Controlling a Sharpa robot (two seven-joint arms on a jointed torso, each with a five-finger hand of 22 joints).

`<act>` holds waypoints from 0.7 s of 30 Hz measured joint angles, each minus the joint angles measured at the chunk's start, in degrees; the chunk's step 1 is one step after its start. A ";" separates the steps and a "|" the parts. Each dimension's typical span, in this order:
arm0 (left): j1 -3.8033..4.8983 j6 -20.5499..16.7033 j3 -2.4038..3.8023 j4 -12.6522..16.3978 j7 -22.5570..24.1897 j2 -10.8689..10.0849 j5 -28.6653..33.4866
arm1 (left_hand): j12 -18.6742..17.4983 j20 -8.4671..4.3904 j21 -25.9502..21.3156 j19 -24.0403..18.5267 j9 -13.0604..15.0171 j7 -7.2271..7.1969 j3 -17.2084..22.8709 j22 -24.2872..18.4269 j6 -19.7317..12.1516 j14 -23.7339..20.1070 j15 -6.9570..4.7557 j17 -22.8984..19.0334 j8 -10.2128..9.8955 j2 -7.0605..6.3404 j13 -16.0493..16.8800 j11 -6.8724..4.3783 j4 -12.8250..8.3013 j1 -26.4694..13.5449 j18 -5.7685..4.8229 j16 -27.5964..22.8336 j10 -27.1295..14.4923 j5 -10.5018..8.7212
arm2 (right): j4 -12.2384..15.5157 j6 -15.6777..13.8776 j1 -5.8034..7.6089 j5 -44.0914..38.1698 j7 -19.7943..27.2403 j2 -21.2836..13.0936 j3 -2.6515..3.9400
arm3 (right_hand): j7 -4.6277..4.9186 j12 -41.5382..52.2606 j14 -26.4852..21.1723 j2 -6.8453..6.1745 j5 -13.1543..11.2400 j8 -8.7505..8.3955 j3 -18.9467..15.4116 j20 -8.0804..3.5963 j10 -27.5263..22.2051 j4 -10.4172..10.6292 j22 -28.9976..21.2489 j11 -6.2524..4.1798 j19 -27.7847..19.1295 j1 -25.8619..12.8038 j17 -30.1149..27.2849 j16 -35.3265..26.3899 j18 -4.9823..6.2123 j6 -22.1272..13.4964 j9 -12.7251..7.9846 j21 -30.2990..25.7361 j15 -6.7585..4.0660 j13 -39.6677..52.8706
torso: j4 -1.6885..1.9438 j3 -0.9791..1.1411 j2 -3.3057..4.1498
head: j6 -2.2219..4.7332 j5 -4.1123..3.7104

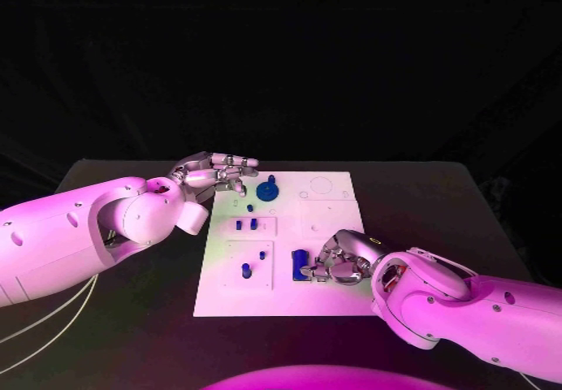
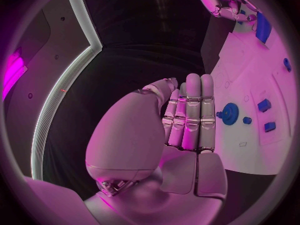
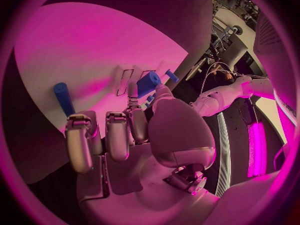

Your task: Assemble the parts on the task board

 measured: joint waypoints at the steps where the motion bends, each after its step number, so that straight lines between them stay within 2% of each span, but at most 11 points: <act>1: 0.00 0.00 0.00 0.00 -0.01 0.00 0.00 | 0.00 0.00 0.00 0.00 -0.04 0.00 0.00 0.00 0.00 0.00 0.00 -0.04 0.00 0.17 0.00 -0.11 0.00 -0.17 0.00 0.00 -0.11 0.00 | 0.00 0.01 0.01 -0.05 0.09 0.01 0.02 | -0.15 0.09 0.00 -0.01 0.09 0.00 0.17 0.00 0.00 -0.20 0.00 0.00 0.00 0.61 0.00 0.00 0.00 0.15 0.02 0.00 0.00 0.03 | 0.00 0.00 0.00 | 0.00 0.00; 4: 0.00 0.02 0.00 -0.02 -0.03 0.00 0.00 | 0.00 0.00 0.00 0.00 -0.04 0.00 0.00 0.00 0.00 0.00 0.00 -0.05 0.00 0.22 0.00 -0.20 0.00 -0.22 -0.01 0.00 -0.20 0.00 | -0.33 0.23 -0.04 -0.19 0.08 -0.01 -0.07 | -0.15 0.39 -0.02 0.15 0.15 0.00 0.40 0.00 0.00 -1.40 0.00 0.01 0.00 3.14 0.00 0.00 0.00 0.15 0.15 0.00 -0.02 0.34 | -0.02 -0.01 0.00 | 0.01 -0.01; 7: -0.01 0.03 0.00 -0.02 -0.06 -0.02 0.00 | 0.00 0.00 0.00 0.00 -0.04 0.00 0.00 0.00 0.00 0.00 0.00 -0.05 0.00 0.22 0.00 -0.20 0.00 -0.22 -0.01 0.00 -0.20 0.00 | -0.41 0.46 -0.08 -0.34 -0.01 -0.12 -0.11 | -0.15 0.60 -0.20 -0.08 -2.30 0.00 0.88 0.00 0.13 -2.31 0.00 -0.07 0.00 4.86 0.00 0.00 0.00 0.15 0.25 0.00 -0.20 0.34 | -0.03 -0.03 0.00 | 0.01 0.02; 9: -0.01 0.05 0.00 -0.02 -0.08 -0.04 0.00 | 0.00 0.00 0.00 0.00 -0.04 0.00 0.00 0.00 0.00 0.00 0.00 -0.05 0.00 0.22 0.00 -0.20 0.00 -0.22 -0.02 0.00 -0.20 0.00 | -0.40 0.58 -0.08 -0.42 -0.02 -0.17 -0.11 | -0.15 0.62 -0.20 -0.27 -3.00 0.00 0.93 0.00 0.26 -2.86 -0.01 -0.15 0.00 5.64 0.00 0.00 0.00 0.15 0.33 0.00 -0.20 0.33 | -0.03 -0.03 0.00 | 0.00 0.04; 21: -0.01 0.10 0.00 -0.03 -0.18 -0.10 0.00 | 0.00 0.00 0.00 0.00 -0.04 0.00 0.00 -0.05 0.00 0.00 0.00 -0.05 0.00 0.22 0.00 -0.20 0.00 -0.21 -0.04 0.00 -0.20 0.00 | 0.18 0.69 -0.08 -0.68 0.20 -1.19 -0.09 | -0.15 0.35 -0.20 -0.33 -3.62 0.00 0.74 0.01 0.27 -2.98 -0.01 -0.15 0.00 5.97 -0.01 0.00 0.00 0.15 0.38 0.00 -0.20 0.33 | -0.03 -0.03 0.00 | -0.03 0.07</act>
